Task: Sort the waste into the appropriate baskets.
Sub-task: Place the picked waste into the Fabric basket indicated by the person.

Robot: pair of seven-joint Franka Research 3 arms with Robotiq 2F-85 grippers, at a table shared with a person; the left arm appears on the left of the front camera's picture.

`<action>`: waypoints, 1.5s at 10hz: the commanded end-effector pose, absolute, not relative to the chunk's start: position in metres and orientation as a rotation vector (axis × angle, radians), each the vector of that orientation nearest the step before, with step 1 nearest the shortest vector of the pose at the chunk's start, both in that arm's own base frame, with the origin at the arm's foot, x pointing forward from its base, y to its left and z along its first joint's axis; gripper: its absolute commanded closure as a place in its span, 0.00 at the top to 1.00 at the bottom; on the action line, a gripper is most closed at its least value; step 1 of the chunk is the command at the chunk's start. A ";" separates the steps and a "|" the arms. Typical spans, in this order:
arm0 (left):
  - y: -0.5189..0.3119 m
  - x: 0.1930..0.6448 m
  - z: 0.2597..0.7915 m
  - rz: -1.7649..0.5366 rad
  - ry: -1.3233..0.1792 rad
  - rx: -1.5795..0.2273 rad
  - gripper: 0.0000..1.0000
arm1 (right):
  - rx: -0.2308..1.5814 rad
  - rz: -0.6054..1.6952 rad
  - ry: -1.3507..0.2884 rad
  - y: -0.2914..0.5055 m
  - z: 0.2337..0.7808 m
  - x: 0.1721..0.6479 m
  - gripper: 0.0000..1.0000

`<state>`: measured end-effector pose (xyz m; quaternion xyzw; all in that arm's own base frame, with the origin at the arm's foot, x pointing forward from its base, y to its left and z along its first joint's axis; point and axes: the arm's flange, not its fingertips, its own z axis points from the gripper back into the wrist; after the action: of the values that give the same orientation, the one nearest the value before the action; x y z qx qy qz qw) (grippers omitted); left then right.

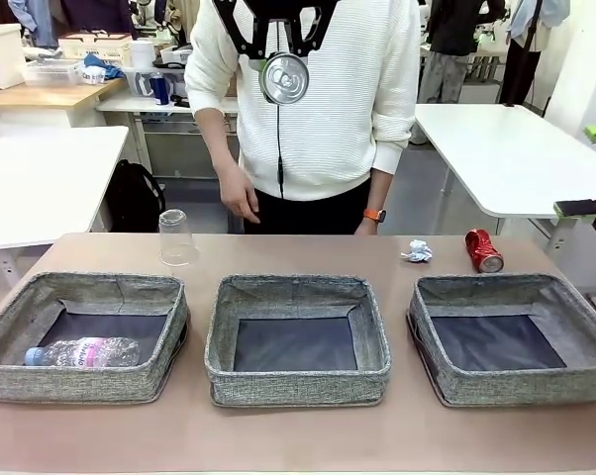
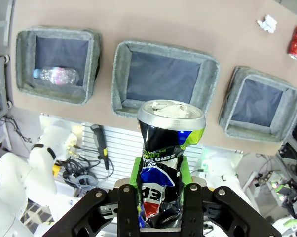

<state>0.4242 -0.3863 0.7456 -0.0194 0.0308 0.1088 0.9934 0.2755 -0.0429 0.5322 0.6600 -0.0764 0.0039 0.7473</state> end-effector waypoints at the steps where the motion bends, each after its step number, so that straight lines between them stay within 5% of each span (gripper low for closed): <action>1: -0.387 0.421 0.747 0.230 0.059 -0.049 0.33 | 1.460 -0.006 -0.161 -0.040 0.538 0.275 1.00; 12: -0.386 0.424 0.746 0.218 0.062 -0.039 0.33 | 1.460 -0.006 -0.161 -0.040 0.538 0.275 1.00; 15: -0.357 0.398 0.652 0.125 0.017 -0.103 0.33 | 1.460 -0.006 -0.161 -0.040 0.538 0.275 1.00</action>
<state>0.4412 -0.3975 0.7221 -0.0360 0.0185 0.0820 0.9958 0.2755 -0.0429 0.5322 0.6600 -0.0764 0.0039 0.7473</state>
